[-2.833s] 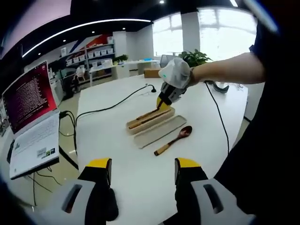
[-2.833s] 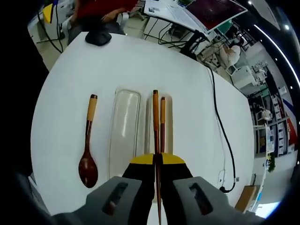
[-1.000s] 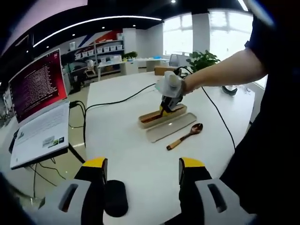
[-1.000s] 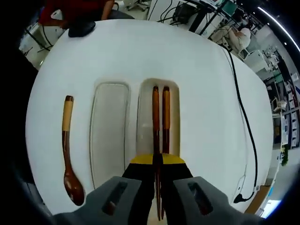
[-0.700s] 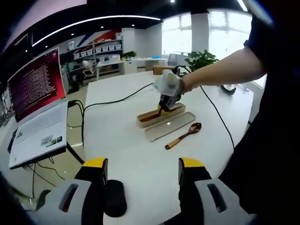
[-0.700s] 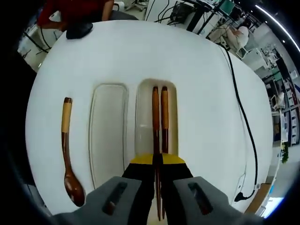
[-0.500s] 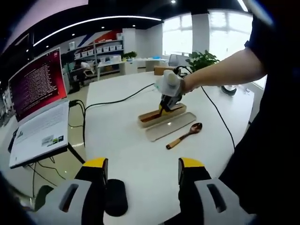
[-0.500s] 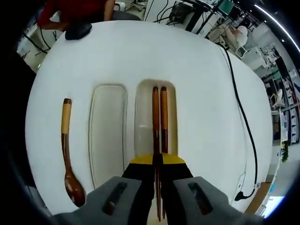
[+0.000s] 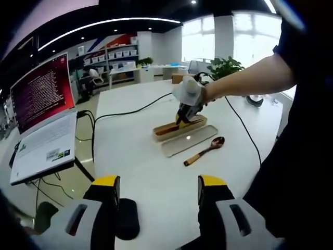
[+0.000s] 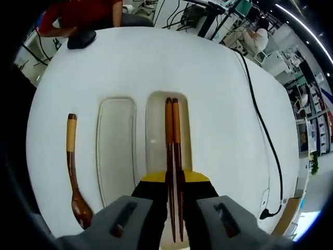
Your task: Arrange the utensils inside the cutlery case until each visible utensil rests in its matching compartment.
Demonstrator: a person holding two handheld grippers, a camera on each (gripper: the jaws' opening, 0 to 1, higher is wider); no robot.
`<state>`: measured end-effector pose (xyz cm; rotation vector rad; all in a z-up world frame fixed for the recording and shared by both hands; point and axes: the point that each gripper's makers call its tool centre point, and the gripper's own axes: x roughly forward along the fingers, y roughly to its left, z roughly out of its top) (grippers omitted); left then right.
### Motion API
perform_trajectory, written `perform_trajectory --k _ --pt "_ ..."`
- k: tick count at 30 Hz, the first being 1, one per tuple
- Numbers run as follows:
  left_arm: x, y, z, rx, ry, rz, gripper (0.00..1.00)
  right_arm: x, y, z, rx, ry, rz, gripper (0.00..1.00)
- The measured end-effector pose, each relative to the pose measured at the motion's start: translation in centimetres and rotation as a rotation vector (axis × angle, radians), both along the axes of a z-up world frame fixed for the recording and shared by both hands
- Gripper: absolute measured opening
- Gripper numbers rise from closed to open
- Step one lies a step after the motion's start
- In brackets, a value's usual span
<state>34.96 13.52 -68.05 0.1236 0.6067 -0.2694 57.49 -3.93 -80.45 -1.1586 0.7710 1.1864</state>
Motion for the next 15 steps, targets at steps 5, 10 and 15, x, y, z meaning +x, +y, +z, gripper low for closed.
perform_trajectory --k 5,10,15 --pt "0.2 -0.3 0.2 0.002 -0.007 -0.004 0.62 0.2 -0.3 1.1 0.030 -0.030 -0.021 0.10" --pt "0.3 -0.9 0.5 0.006 -0.014 -0.018 0.63 0.5 -1.1 1.9 0.062 -0.060 -0.070 0.18" --pt "0.3 -1.1 0.6 0.016 -0.015 -0.028 0.63 0.7 -2.2 2.8 0.088 -0.085 -0.109 0.26"
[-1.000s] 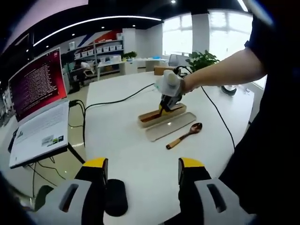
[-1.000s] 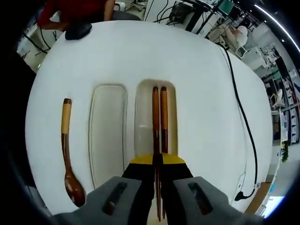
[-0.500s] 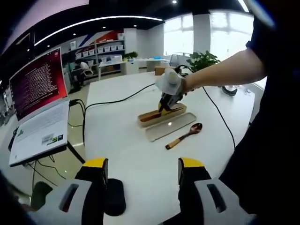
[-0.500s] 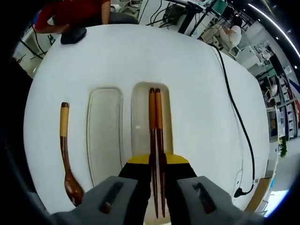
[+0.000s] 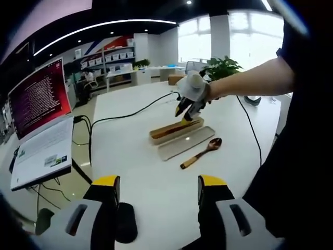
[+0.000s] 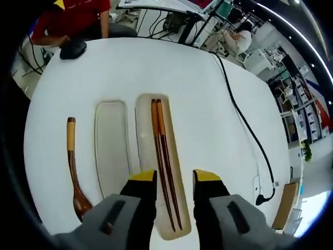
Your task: Arrange the utensils inside the cutlery case until each visible utensil rests in its matching compartment.
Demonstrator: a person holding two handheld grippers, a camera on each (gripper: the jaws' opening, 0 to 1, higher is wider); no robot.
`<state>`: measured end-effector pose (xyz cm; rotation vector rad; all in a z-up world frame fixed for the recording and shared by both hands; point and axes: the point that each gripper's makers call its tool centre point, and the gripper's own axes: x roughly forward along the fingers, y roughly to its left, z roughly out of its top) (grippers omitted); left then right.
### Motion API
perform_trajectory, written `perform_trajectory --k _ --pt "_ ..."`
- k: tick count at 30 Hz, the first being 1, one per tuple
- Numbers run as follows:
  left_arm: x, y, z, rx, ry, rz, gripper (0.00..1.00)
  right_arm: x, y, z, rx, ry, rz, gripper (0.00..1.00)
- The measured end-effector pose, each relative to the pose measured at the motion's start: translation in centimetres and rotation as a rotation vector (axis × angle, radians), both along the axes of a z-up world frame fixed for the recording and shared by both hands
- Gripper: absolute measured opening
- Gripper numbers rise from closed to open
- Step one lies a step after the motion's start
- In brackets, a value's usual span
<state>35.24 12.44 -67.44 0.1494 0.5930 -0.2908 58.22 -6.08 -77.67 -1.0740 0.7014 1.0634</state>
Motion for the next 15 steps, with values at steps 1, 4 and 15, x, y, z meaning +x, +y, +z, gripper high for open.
perform_trajectory --k 1,4,15 --pt "0.0 0.0 0.1 0.001 -0.001 -0.001 0.63 0.0 -0.2 0.1 0.003 -0.005 -0.004 0.27" --pt "0.1 -0.2 0.3 0.004 -0.005 -0.008 0.63 0.2 -1.0 0.7 0.016 -0.019 -0.023 0.29" --pt "0.1 -1.1 0.4 0.014 -0.008 -0.045 0.63 -0.5 -3.8 1.3 0.032 -0.026 -0.097 0.32"
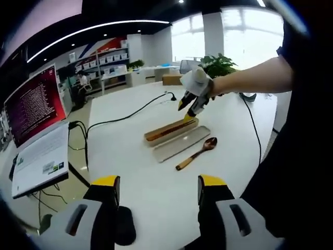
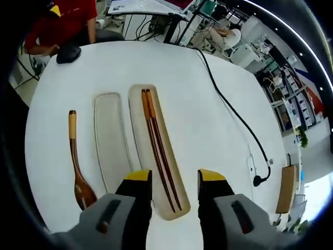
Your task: Arrange the utensils inside the cutlery case until each visible utensil rests in its matching compartment.
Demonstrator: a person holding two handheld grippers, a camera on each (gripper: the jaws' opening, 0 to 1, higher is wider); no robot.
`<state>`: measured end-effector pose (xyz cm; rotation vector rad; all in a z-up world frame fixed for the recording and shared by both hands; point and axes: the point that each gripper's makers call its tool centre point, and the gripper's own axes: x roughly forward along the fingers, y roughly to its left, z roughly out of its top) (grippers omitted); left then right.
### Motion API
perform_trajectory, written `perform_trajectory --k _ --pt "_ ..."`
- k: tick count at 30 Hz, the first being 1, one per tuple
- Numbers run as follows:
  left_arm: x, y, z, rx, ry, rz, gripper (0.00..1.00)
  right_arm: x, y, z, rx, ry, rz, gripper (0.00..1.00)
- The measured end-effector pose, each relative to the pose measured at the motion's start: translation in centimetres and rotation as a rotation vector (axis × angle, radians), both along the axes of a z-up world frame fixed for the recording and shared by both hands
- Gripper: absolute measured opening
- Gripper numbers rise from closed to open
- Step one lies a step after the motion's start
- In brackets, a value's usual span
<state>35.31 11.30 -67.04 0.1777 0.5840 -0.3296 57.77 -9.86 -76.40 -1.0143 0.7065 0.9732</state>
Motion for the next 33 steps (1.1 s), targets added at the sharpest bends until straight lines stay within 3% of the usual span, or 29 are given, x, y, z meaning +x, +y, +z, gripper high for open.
perform_trajectory --k 12,27,30,33 --pt "-1.3 -0.5 -0.3 0.013 0.016 -0.028 0.63 -2.7 -2.3 -0.3 0.021 0.014 -0.040 0.37" --pt "-1.3 -1.8 0.6 0.037 -0.008 -0.081 0.64 -5.2 -5.2 -0.3 0.033 0.006 -0.063 0.42" --pt "-0.6 -2.2 1.9 -0.020 -0.044 -0.064 0.69 -5.3 -5.7 -0.2 0.035 0.000 -0.073 0.44" --pt "-0.3 -2.0 1.8 0.046 -0.036 -0.092 0.68 -5.5 -6.0 -0.2 0.053 0.002 -0.093 0.44"
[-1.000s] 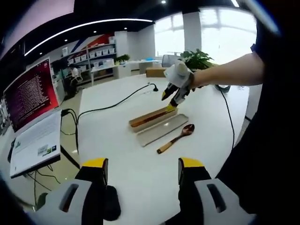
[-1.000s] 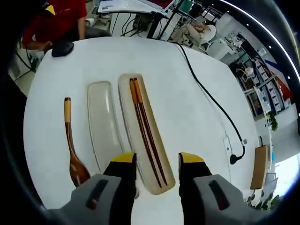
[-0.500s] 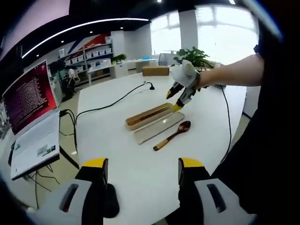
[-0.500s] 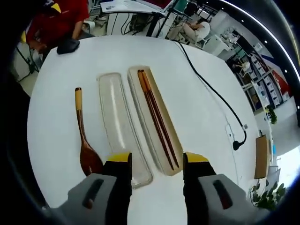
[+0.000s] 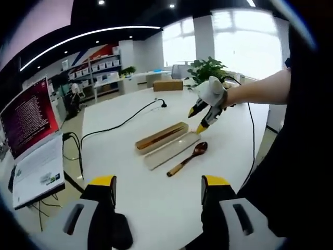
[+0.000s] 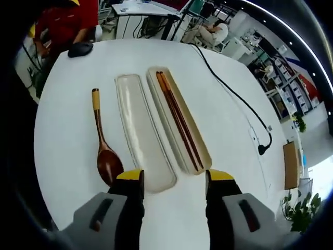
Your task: Arrange the utensils inside the cutlery case until each visible utensil rests in its matching compartment.
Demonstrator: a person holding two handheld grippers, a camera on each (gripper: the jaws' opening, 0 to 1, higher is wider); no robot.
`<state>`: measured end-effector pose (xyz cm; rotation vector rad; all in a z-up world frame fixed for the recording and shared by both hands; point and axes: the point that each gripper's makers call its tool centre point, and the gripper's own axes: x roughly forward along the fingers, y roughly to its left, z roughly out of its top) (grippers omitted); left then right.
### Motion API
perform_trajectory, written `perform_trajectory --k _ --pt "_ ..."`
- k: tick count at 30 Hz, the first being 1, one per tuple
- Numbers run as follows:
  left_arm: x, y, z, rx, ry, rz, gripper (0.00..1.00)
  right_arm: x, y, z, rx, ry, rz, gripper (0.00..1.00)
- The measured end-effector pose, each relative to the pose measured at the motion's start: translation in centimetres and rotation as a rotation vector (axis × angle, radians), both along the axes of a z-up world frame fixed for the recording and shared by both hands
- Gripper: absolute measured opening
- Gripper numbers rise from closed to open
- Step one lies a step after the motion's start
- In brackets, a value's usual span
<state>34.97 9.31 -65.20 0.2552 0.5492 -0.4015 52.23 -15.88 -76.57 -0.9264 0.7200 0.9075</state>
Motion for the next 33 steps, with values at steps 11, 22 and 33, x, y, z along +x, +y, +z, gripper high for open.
perform_trajectory --k 11,22,33 --pt "1.3 -0.2 0.8 0.000 -0.017 -0.021 0.69 -0.5 -2.1 -0.1 0.006 -0.003 -0.039 0.50" --pt "3.2 -0.8 1.6 0.018 -0.037 -0.046 0.70 -0.8 -2.5 -0.1 0.016 -0.014 -0.048 0.55" --pt "5.7 -3.0 1.7 0.020 -0.035 -0.111 0.69 -0.9 -2.9 0.2 0.032 -0.022 -0.055 0.59"
